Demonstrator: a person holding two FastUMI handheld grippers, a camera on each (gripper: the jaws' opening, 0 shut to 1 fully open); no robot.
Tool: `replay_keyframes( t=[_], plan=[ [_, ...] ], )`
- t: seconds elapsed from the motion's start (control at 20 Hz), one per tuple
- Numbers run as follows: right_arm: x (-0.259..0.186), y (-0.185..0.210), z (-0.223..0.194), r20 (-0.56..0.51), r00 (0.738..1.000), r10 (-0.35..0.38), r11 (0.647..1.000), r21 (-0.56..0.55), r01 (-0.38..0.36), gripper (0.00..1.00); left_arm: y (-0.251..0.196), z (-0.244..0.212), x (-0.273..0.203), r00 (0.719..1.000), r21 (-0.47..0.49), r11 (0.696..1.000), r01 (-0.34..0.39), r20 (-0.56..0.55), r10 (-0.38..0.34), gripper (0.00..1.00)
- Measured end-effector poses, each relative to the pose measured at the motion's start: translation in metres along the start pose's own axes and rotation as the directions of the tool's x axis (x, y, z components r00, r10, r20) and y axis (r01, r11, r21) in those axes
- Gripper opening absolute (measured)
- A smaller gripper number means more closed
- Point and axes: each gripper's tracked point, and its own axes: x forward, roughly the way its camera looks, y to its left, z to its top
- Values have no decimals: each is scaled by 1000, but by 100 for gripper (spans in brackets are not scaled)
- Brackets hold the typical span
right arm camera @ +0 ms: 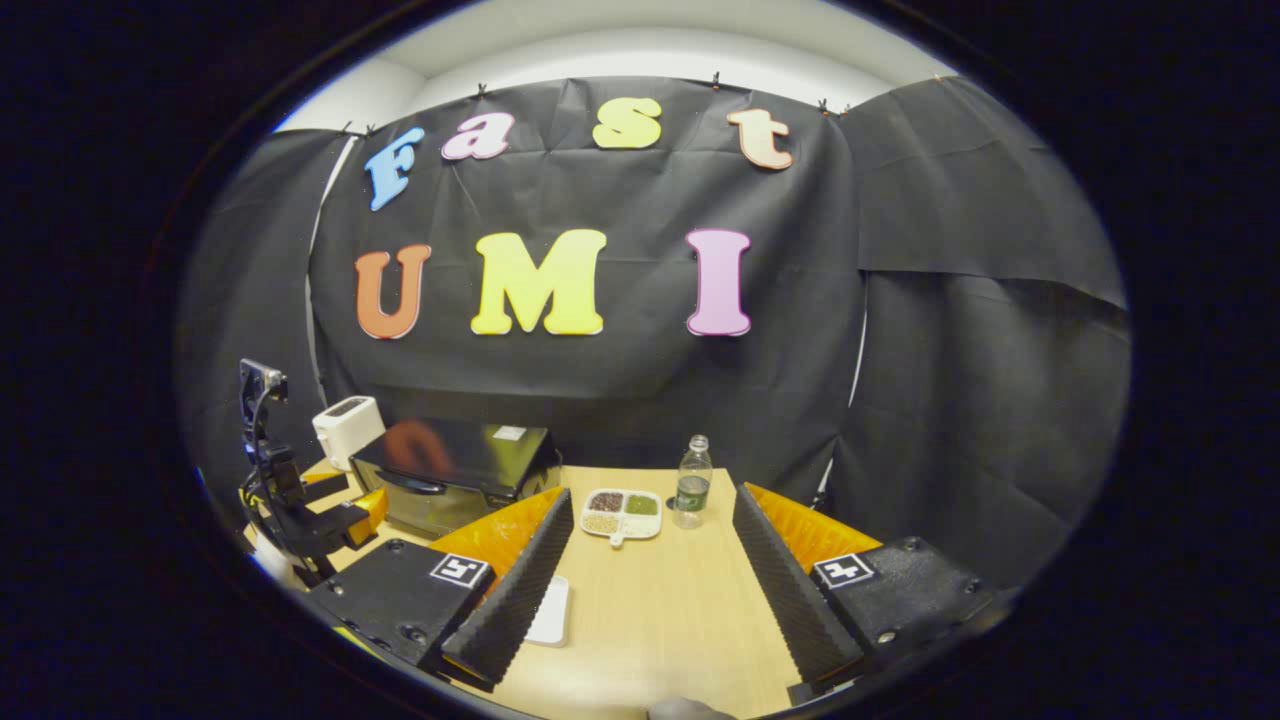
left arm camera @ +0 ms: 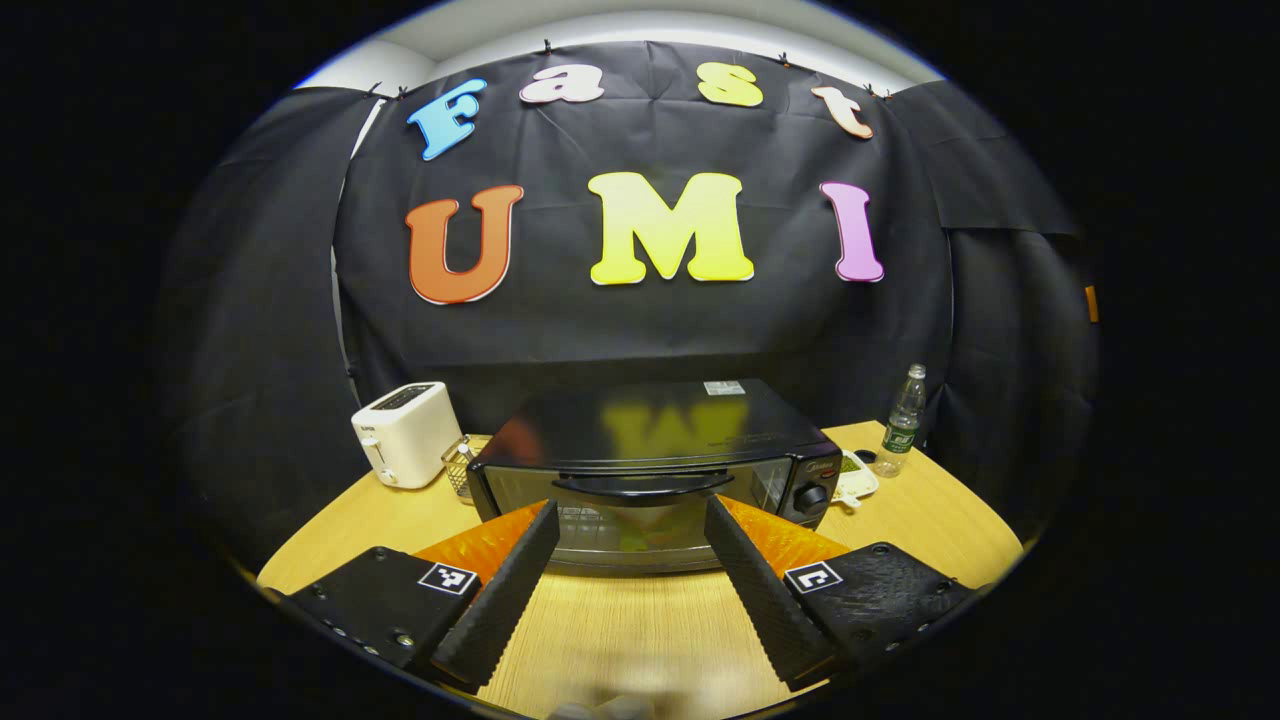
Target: Open the electric oven with the left hand, put the food in, and close the electric oven.
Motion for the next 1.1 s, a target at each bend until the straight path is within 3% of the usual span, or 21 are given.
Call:
replay_keyframes(
  t=[0.05,0.2,0.25,0.7,1.1],
  plan=[
    [-2,3,4,9,1000,4,1000,1,-4,100,-2,7,-10,1000,-6,1000,7,9,-7,96],
    [-11,17,22,50,999,20,1000,0,-20,100,6,31,-45,999,-14,1000,2,43,-1,96],
    [-14,23,28,64,998,25,1000,-1,-25,95,9,43,-56,998,-26,1000,5,60,-3,96],
    [-44,69,57,126,990,59,998,16,-62,95,58,145,-155,969,-70,997,-32,241,48,95],
    [-73,80,75,177,984,32,999,15,-35,95,72,160,-184,959,-71,997,-17,281,36,94]
  ],
)
